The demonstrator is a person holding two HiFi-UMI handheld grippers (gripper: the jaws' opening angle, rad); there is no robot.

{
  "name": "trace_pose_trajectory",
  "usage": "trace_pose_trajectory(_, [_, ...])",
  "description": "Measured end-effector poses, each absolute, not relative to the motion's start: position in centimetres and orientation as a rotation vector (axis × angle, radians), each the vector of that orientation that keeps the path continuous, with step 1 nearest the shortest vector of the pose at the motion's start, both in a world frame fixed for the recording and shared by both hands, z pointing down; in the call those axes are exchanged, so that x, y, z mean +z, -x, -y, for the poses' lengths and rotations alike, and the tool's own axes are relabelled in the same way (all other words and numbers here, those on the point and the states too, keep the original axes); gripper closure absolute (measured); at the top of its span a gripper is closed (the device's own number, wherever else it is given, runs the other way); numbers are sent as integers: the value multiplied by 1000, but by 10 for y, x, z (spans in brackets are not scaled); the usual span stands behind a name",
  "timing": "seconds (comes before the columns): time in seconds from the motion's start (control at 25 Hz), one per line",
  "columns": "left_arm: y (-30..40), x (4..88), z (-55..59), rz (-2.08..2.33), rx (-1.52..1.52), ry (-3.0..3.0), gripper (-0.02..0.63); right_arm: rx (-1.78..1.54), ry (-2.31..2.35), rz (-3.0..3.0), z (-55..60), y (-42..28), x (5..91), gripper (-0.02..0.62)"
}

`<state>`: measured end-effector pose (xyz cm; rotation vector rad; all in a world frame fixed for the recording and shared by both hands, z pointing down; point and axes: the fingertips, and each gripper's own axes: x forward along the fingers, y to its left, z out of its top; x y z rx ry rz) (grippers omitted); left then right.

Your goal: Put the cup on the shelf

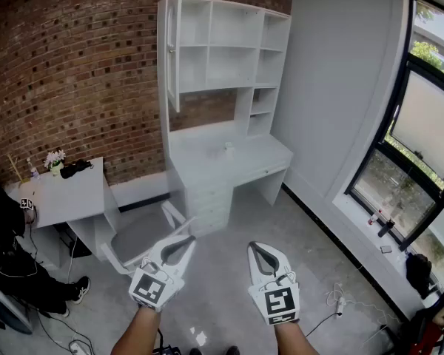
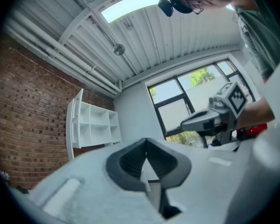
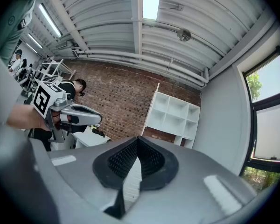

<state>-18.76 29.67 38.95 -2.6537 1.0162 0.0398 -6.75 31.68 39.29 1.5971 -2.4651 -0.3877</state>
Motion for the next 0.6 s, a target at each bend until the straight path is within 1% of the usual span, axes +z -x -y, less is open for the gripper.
trace_pose_trajectory(0.6, [224,396,-312,-986,40,2675,603,-313,-1593,2502,-336,109,397,591])
